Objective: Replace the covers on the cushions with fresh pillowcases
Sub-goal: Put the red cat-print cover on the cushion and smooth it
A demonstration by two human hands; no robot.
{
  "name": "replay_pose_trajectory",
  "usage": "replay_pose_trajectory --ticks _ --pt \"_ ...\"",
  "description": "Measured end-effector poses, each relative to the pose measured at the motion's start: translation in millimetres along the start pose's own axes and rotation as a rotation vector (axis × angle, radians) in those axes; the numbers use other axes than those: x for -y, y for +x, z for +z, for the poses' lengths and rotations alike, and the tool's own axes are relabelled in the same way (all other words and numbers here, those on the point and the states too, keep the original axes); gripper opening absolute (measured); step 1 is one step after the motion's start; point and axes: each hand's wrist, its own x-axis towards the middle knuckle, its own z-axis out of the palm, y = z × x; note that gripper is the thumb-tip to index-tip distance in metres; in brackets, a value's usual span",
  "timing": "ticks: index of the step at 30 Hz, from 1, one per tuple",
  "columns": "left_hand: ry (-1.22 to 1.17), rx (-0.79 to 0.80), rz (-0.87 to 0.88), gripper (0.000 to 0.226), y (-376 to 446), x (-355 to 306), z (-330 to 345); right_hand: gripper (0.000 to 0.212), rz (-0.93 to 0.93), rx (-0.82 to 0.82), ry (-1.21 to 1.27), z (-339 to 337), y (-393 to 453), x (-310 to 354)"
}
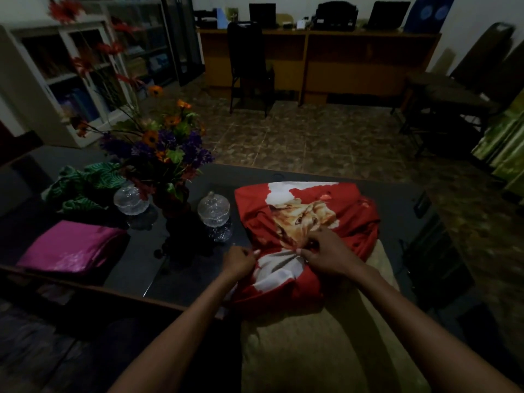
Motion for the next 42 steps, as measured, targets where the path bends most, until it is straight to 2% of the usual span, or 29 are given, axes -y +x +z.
replay_pose_trajectory --ticks 1,4,7,11,14,16,19,21,24,25,28,31,34,37,40,42 --pt "0.094 -0.045 -0.01 0.039 -0.8 7.4 -2.4 0.022 0.023 -0.003 -0.004 0.7 -0.5 -3.0" --pt "0.252 -0.048 0.003 0.034 -5.8 23.1 -7.8 0.047 0.104 0.009 0.002 -0.2 -0.8 -7.9" --pt "0.334 -0.013 0.011 0.034 -6.2 25.7 -12.5 0.056 0.145 0.012 0.033 -1.6 0.7 -5.3" --pt "0.435 0.03 0.037 0.035 -3.5 21.5 -23.9 0.054 0.146 -0.027 0.1 -4.9 -1.3 -1.9" --pt "0.36 -0.01 0.19 0.044 -15.6 3.1 -31.8 0.047 0.161 -0.064 0.249 -15.9 -2.5 -0.4" --pt "0.258 -0.093 0.332 0.039 -22.0 -12.8 -28.7 0.039 0.17 -0.159 0.31 -24.3 -1.0 -3.5" --pt "0.207 -0.215 0.494 0.046 -27.9 -43.2 -13.6 0.024 0.23 -0.362 0.278 -36.0 -1.7 -20.2" --pt "0.21 -0.211 0.582 0.046 -27.6 -67.6 0.4 0.022 0.303 -0.418 0.205 -38.9 -7.1 -44.9" --pt "0.214 -0.113 0.731 0.04 -24.0 -109.0 30.9 0.05 0.385 -0.335 0.072 -32.8 -26.2 -91.0" --pt "0.233 -0.075 0.774 0.04 -21.5 -122.5 42.4 0.051 0.39 -0.316 0.063 -26.3 -33.1 -108.5" --pt "0.323 0.055 0.818 0.042 -14.7 -160.1 74.0 0.033 0.357 -0.322 0.023 -14.4 -51.1 -138.4" --pt "0.426 0.127 0.802 0.03 0.4 -191.0 103.1 0.031 0.345 -0.309 -0.051 -25.0 -59.9 -136.7" --pt "0.542 0.142 0.704 0.012 26.3 -205.2 125.8 0.017 0.374 -0.213 -0.167 -35.3 -66.0 -131.9" --pt "0.564 0.182 0.579 0.018 42.1 -204.3 137.1 0.018 0.41 -0.066 -0.235 -43.4 -74.4 -137.3" --pt "0.538 0.207 0.566 0.023 46.0 -204.2 147.9 0.018 0.495 0.047 -0.12 -60.0 -81.1 -140.7" --pt "0.551 0.209 0.574 0.022 43.6 -204.2 152.7 0.02 0.538 0.021 0.076 -63.0 -81.6 -140.7"
